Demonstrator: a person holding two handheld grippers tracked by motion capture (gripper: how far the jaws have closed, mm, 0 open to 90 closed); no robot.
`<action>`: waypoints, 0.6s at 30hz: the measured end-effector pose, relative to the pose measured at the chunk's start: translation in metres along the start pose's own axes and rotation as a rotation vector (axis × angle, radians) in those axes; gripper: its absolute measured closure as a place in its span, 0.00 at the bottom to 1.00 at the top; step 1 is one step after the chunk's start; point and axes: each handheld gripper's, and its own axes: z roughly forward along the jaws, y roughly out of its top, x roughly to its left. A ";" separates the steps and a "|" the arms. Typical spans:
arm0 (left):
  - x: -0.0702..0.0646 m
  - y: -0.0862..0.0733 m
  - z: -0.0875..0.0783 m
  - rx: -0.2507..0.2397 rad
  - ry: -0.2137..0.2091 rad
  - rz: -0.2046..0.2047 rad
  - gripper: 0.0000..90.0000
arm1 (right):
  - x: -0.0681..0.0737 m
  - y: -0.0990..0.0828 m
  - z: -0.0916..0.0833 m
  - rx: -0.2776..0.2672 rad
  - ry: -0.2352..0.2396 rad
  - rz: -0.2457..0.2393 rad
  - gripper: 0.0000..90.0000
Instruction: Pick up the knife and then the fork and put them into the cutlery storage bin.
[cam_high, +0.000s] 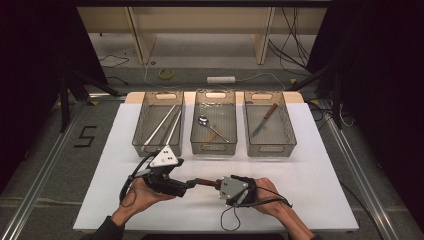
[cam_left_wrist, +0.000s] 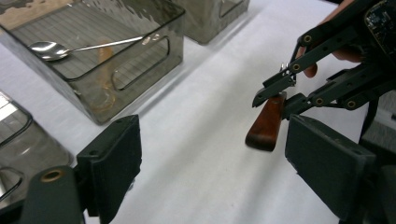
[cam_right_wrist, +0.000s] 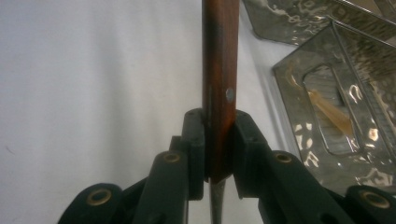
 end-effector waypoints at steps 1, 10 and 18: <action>0.001 -0.001 -0.001 -0.014 0.008 -0.005 0.19 | -0.001 -0.001 0.000 -0.006 -0.001 0.013 0.87; 0.004 -0.011 -0.006 -0.080 0.033 -0.014 0.19 | -0.009 -0.005 -0.005 -0.028 -0.022 0.078 0.86; 0.007 -0.022 -0.006 -0.107 0.049 -0.033 0.18 | -0.020 -0.012 -0.012 -0.039 -0.035 0.163 0.86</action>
